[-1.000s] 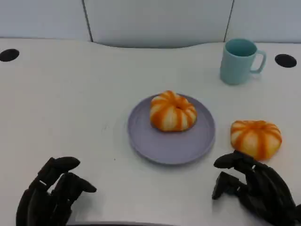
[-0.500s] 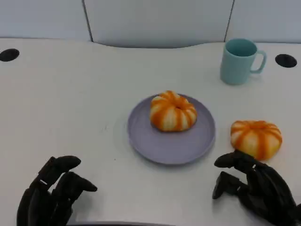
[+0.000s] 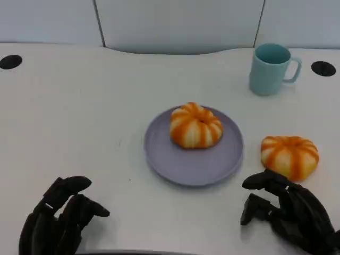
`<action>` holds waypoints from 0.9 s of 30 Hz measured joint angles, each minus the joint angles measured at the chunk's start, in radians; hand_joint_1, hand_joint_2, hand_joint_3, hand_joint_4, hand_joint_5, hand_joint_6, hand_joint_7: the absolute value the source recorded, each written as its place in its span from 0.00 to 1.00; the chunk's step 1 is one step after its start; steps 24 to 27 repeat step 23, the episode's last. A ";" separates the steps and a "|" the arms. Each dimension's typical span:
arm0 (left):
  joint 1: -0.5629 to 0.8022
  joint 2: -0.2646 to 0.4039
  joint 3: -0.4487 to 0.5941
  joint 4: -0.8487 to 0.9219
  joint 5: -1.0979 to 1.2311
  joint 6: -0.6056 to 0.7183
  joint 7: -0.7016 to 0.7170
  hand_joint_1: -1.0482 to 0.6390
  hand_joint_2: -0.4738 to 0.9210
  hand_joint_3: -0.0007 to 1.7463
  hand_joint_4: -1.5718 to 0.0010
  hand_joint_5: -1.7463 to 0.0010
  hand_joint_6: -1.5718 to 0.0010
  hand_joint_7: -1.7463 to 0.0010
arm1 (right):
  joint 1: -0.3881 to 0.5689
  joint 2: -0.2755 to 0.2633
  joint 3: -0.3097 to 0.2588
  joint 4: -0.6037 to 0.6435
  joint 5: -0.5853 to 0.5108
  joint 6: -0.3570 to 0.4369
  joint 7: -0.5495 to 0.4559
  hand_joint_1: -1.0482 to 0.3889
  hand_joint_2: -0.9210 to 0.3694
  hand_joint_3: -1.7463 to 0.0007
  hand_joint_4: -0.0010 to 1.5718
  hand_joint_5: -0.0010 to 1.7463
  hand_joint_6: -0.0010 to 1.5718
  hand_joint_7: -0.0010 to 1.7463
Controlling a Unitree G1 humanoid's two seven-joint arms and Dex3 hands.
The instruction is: Grasp the bread from the table and place it into the plate.
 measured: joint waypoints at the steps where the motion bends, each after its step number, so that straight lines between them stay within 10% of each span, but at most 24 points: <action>1: 0.000 0.000 0.000 0.000 0.000 0.000 0.000 0.29 1.00 0.11 0.75 0.00 0.70 0.36 | -0.001 0.000 0.000 0.000 0.000 0.002 -0.001 0.35 0.00 0.82 0.35 0.91 0.34 0.63; 27: -0.006 0.000 0.004 0.002 0.005 0.013 0.000 0.29 1.00 0.10 0.76 0.00 0.69 0.36 | -0.007 -0.001 0.001 0.006 -0.003 0.000 -0.009 0.36 0.00 0.80 0.35 0.90 0.34 0.63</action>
